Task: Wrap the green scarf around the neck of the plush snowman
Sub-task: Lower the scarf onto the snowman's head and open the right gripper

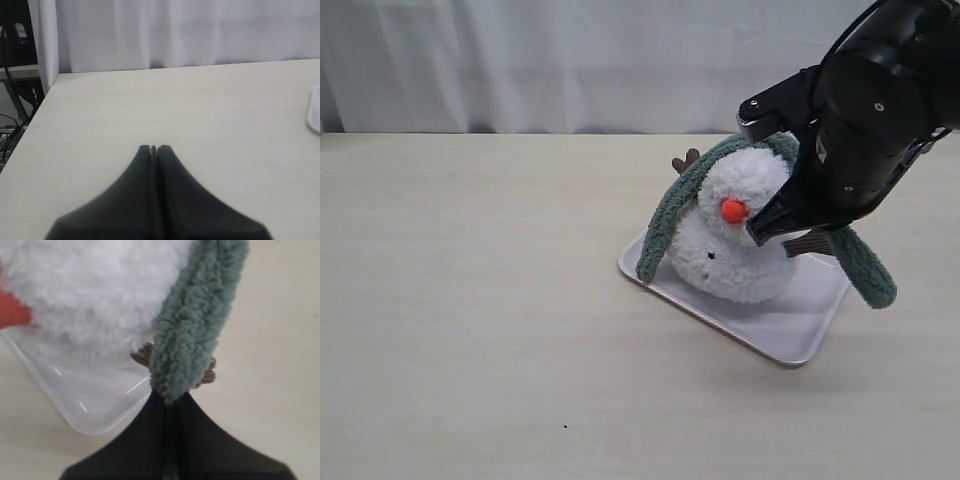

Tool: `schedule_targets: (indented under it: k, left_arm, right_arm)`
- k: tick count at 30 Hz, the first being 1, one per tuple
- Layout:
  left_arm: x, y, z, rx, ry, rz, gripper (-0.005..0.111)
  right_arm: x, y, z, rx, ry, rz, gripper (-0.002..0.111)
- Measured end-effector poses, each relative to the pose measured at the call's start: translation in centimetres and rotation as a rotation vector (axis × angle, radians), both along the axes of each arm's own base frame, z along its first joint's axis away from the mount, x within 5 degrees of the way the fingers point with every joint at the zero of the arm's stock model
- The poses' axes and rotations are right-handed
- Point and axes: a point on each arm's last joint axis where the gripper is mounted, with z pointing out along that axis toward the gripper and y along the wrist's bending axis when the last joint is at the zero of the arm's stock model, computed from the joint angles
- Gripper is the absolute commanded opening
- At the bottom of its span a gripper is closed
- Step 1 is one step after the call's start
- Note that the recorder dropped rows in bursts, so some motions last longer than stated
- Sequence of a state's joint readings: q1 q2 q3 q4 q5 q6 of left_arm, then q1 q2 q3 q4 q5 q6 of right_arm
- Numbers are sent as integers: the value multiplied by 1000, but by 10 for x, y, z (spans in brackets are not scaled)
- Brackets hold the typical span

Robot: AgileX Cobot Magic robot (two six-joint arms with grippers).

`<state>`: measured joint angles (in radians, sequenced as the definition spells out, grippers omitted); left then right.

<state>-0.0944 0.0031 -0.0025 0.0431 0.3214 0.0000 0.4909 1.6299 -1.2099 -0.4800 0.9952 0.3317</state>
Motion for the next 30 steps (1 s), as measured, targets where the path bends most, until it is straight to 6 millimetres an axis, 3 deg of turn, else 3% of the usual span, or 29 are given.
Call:
schedule_targets:
  k: [14,22,27,30]
  left_arm:
    - [0,0,0,0,0,0,0]
    - [0,0,0,0,0,0,0]
    - [0,0,0,0,0,0,0]
    - [0,0,0,0,0,0,0]
  right_arm:
    - [12,-12,5,38,-142,-153,4]
    - [15,-17,2,95,-134,-199,4]
    - [24,-9,-32,76,-17,-183,4]
    - [25,-8,-36,71,-2,-170,4]
